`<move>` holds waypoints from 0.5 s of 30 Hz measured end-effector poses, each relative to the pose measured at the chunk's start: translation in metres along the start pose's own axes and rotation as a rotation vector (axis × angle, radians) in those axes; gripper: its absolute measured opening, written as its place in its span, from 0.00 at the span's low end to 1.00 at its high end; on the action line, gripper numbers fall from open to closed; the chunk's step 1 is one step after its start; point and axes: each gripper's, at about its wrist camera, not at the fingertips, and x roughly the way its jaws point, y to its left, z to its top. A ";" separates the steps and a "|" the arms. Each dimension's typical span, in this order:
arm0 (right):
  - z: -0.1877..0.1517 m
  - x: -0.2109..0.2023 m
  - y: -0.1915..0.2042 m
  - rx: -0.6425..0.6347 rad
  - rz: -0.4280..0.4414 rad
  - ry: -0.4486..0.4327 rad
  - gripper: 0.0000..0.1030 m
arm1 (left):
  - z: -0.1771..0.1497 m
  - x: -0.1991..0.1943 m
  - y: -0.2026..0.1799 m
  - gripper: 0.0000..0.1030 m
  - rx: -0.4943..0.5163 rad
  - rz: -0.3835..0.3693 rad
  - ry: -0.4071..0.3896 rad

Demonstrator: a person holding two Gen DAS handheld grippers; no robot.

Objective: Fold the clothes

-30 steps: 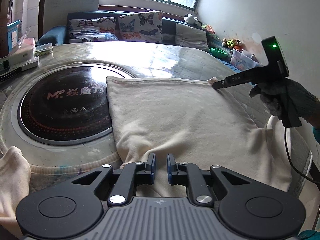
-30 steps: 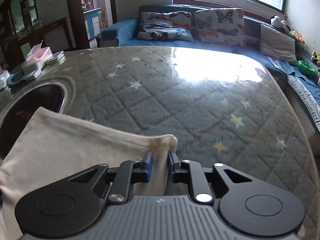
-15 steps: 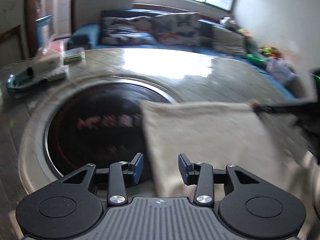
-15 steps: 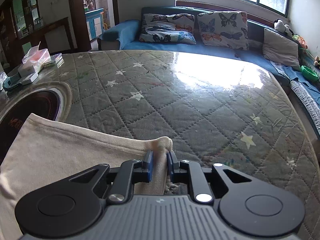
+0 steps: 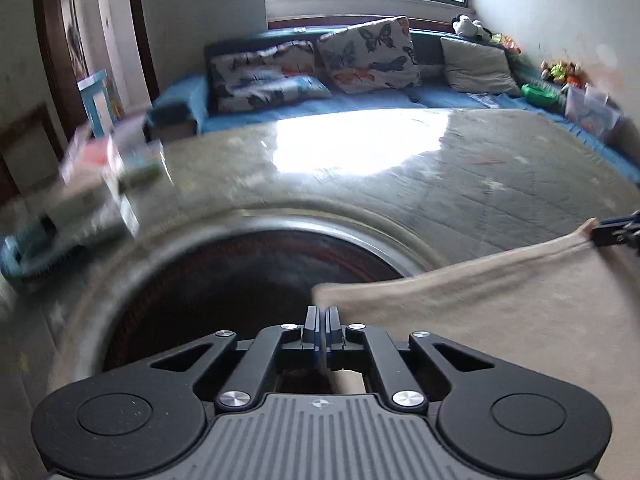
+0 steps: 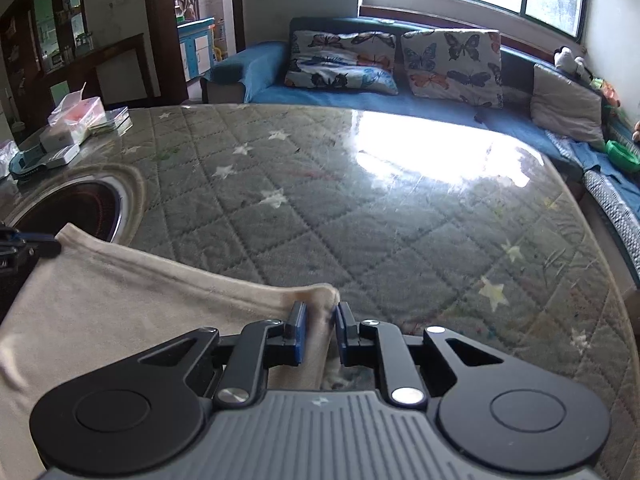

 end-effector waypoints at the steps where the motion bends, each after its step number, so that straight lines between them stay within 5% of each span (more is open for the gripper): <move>1: 0.001 0.001 0.000 -0.003 -0.002 -0.003 0.14 | 0.002 0.004 0.002 0.00 0.009 0.016 0.000; 5: 0.006 0.008 0.002 -0.026 -0.009 -0.010 0.14 | 0.009 0.020 0.011 0.00 0.005 0.059 0.021; 9: 0.010 0.006 0.005 -0.054 -0.015 -0.006 0.15 | 0.017 0.002 0.020 0.05 -0.055 -0.033 0.003; 13: 0.008 0.001 0.005 -0.050 -0.012 -0.001 0.20 | 0.015 -0.011 0.016 0.35 -0.053 -0.085 -0.002; 15: 0.005 -0.001 0.005 -0.043 -0.008 0.004 0.20 | 0.012 -0.012 0.012 0.38 -0.045 -0.091 0.011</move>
